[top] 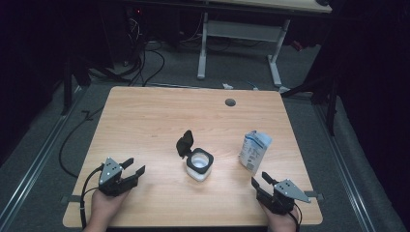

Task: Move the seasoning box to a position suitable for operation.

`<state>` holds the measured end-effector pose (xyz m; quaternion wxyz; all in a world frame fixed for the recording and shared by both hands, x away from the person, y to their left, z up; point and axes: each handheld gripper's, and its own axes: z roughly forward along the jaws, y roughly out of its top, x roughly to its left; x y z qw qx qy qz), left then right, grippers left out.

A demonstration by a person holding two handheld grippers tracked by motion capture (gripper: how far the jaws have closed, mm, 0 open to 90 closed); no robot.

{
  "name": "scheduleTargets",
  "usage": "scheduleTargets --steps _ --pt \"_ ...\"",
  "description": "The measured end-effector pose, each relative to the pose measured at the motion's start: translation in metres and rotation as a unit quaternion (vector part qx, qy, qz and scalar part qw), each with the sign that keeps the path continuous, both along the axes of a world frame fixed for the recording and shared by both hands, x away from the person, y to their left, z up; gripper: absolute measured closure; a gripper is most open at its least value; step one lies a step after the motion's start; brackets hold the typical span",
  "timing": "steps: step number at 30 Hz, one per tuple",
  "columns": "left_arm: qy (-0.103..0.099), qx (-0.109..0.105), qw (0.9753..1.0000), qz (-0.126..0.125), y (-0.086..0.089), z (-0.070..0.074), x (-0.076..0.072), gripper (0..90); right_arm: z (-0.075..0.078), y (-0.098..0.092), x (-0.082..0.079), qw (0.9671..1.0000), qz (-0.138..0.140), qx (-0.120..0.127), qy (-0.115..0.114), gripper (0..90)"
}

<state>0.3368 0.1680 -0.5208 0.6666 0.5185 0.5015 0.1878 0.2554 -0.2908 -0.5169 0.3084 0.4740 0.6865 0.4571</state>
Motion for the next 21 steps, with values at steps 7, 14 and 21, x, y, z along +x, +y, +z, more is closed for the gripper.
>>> scheduleTargets --steps 7,14,21 --pt "0.002 -0.001 1.0 0.003 -0.001 0.0 0.001 43.7 -0.002 0.006 0.003 0.9999 0.012 -0.003 -0.001 53.5" --pt "0.013 -0.001 0.9999 0.004 -0.005 0.0 0.004 44.2 -0.003 0.015 0.008 0.9995 0.031 0.002 0.0 57.4" --pt "0.016 0.002 0.9998 0.01 -0.007 -0.002 0.005 45.4 -0.004 0.025 0.015 0.9989 0.046 0.0 0.011 61.6"
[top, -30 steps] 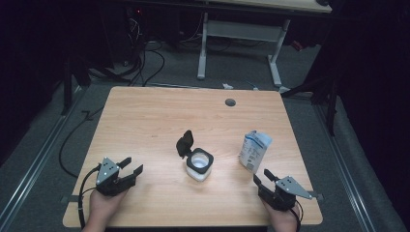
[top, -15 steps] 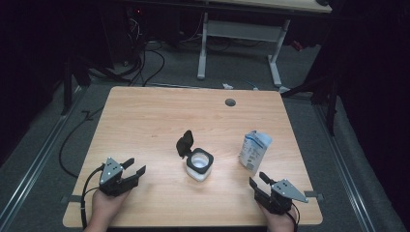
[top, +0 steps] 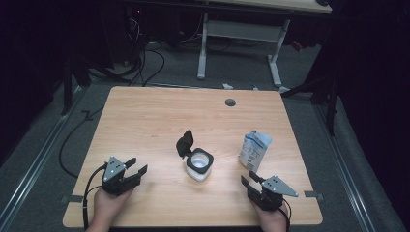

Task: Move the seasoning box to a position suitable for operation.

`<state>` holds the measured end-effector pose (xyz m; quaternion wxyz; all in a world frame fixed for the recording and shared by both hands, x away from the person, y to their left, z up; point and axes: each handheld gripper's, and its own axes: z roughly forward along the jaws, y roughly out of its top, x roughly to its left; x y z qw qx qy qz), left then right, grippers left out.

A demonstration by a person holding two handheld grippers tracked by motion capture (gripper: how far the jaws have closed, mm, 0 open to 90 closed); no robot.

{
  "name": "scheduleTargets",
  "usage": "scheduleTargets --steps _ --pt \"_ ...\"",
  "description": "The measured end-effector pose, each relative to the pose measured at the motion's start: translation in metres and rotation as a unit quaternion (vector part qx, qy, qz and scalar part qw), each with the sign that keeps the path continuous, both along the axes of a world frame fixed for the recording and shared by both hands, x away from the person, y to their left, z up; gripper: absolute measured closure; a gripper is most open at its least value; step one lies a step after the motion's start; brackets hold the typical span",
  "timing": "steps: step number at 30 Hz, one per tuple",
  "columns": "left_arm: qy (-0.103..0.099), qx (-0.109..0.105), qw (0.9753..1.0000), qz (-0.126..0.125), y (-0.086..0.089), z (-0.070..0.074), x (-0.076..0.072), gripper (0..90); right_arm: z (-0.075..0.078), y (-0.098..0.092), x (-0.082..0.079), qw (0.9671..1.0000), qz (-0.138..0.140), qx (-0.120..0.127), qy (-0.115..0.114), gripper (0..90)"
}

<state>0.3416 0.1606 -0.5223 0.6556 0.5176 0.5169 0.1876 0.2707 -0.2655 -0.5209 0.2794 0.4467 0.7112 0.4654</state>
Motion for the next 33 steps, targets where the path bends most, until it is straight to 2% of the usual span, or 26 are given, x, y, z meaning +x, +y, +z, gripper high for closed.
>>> scheduleTargets --steps 6,10,15,18,22,27,33 --pt "0.002 0.0 1.0 0.002 0.0 -0.003 -0.002 47.9 0.001 0.01 0.007 1.0 0.002 0.0 -0.001 65.0" --pt "0.003 0.001 1.0 -0.003 0.0 -0.002 -0.004 49.2 0.002 0.017 0.016 0.9999 0.015 0.004 -0.001 66.1" --pt "0.003 -0.006 1.0 -0.003 -0.002 -0.001 -0.005 52.7 0.004 0.028 0.024 0.9996 0.028 -0.002 -0.004 69.4" --pt "0.008 -0.01 0.9999 -0.005 -0.005 -0.003 -0.005 55.0 0.005 0.033 0.029 0.9996 0.029 0.004 0.0 69.2" --pt "0.006 -0.005 0.9999 -0.011 -0.009 -0.003 -0.006 56.2 0.007 0.041 0.035 0.9996 0.027 -0.004 -0.003 68.9" --pt "0.007 -0.014 0.9998 -0.012 -0.012 0.001 -0.005 57.9 0.008 0.048 0.043 0.9997 0.023 -0.003 0.001 67.6" --pt "0.007 -0.015 0.9997 -0.016 -0.018 0.006 -0.004 60.3 0.004 0.048 0.041 0.9997 0.025 -0.006 0.007 66.3"
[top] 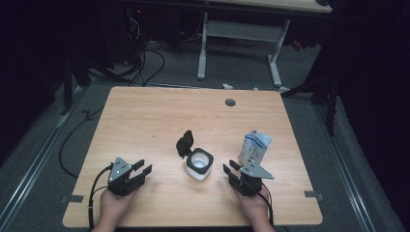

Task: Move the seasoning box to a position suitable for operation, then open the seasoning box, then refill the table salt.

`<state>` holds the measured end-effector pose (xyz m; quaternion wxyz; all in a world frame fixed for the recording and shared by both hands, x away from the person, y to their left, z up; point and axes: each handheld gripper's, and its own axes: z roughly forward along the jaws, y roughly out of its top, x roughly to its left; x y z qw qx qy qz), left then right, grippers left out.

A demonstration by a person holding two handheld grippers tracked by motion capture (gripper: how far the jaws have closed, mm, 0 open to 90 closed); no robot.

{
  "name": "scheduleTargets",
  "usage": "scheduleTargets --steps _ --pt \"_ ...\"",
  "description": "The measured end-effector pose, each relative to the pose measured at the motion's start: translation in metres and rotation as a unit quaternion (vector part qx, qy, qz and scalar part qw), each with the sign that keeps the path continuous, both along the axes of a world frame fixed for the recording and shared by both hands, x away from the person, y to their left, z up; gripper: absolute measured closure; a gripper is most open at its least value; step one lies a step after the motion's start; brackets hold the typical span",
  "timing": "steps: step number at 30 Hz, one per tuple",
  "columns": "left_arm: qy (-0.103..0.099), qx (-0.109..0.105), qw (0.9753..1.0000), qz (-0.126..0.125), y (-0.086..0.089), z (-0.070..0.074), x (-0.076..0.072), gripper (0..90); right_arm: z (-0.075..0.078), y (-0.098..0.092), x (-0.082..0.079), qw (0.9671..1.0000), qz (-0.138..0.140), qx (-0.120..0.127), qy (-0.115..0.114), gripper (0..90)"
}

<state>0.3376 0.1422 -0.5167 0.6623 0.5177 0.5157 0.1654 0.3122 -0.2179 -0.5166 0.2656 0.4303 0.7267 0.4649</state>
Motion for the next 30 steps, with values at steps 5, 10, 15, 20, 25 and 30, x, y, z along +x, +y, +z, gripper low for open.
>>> scheduleTargets --steps 5,10,15,20,25,30 --pt "0.002 -0.006 1.0 0.001 -0.005 0.004 0.003 62.3 -0.001 -0.006 -0.005 1.0 -0.004 0.005 0.0 65.5" --pt "0.0 -0.007 1.0 -0.003 -0.014 0.007 0.006 63.2 -0.002 -0.008 -0.006 1.0 -0.005 0.004 0.002 64.7" --pt "0.001 -0.01 0.9999 -0.009 -0.023 0.01 0.008 63.8 -0.002 -0.008 -0.007 1.0 -0.003 0.004 0.002 64.0" --pt "0.002 -0.011 0.9998 -0.015 -0.032 0.014 0.01 64.2 -0.001 -0.008 -0.008 1.0 -0.002 0.004 0.0 62.9" --pt "0.001 -0.014 0.9997 -0.02 -0.044 0.018 0.014 64.9 -0.001 -0.006 -0.009 1.0 0.001 0.001 0.002 61.8" --pt "0.003 -0.014 0.9995 -0.028 -0.053 0.019 0.019 65.9 -0.002 -0.005 -0.009 1.0 0.006 -0.001 0.002 61.7"
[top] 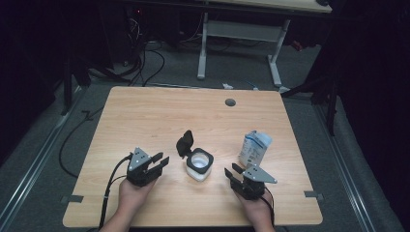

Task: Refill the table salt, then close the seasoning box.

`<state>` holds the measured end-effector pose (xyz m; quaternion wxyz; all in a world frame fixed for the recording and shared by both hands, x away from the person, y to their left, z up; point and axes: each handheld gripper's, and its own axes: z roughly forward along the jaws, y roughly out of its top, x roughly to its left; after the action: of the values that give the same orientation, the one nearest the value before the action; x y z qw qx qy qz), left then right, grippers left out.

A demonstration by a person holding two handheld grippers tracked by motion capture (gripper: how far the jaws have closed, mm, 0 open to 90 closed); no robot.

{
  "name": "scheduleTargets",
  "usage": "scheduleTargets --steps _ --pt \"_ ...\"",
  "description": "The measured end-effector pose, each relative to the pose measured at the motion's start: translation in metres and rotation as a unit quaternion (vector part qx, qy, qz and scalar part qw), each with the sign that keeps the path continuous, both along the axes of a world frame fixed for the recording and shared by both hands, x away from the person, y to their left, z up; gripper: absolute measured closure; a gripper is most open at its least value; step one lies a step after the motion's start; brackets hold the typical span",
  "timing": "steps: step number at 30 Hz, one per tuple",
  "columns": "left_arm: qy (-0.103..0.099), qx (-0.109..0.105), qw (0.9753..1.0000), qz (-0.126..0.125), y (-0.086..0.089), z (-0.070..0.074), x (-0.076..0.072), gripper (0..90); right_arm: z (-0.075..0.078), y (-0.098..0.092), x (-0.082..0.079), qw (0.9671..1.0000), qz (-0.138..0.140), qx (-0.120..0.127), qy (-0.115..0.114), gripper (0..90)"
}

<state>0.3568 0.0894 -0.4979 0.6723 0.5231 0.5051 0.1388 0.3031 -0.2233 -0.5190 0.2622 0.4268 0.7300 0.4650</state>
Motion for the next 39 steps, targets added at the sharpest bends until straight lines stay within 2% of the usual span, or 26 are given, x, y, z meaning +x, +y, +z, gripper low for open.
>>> scheduleTargets --steps 7,10,18,21,25,27,39 --pt "0.004 -0.02 0.9998 0.003 -0.006 0.004 0.006 68.4 0.0 0.001 -0.001 1.0 0.002 0.001 0.001 61.7" --pt "-0.001 -0.026 0.9996 0.006 -0.008 0.006 0.008 70.7 0.0 0.003 0.0 1.0 0.006 0.001 0.003 61.9" --pt "0.001 -0.03 0.9995 0.009 -0.013 0.009 0.014 79.5 -0.002 0.007 0.001 0.9998 0.017 -0.006 0.003 63.0" --pt "-0.002 -0.028 0.9996 0.006 -0.018 0.013 0.015 83.1 -0.002 0.008 0.0 0.9997 0.022 -0.007 0.004 66.8" --pt "-0.007 -0.028 0.9996 0.004 -0.023 0.02 0.015 87.4 -0.001 0.01 -0.001 0.9996 0.023 -0.013 0.007 89.7" --pt "-0.009 -0.025 0.9996 0.0 -0.025 0.022 0.015 88.9 0.0 0.011 0.0 0.9995 0.025 -0.015 0.008 90.0" --pt "-0.014 -0.039 0.9991 -0.009 -0.031 0.03 0.012 89.8 -0.001 0.029 0.001 0.9984 0.05 -0.022 0.014 90.0"
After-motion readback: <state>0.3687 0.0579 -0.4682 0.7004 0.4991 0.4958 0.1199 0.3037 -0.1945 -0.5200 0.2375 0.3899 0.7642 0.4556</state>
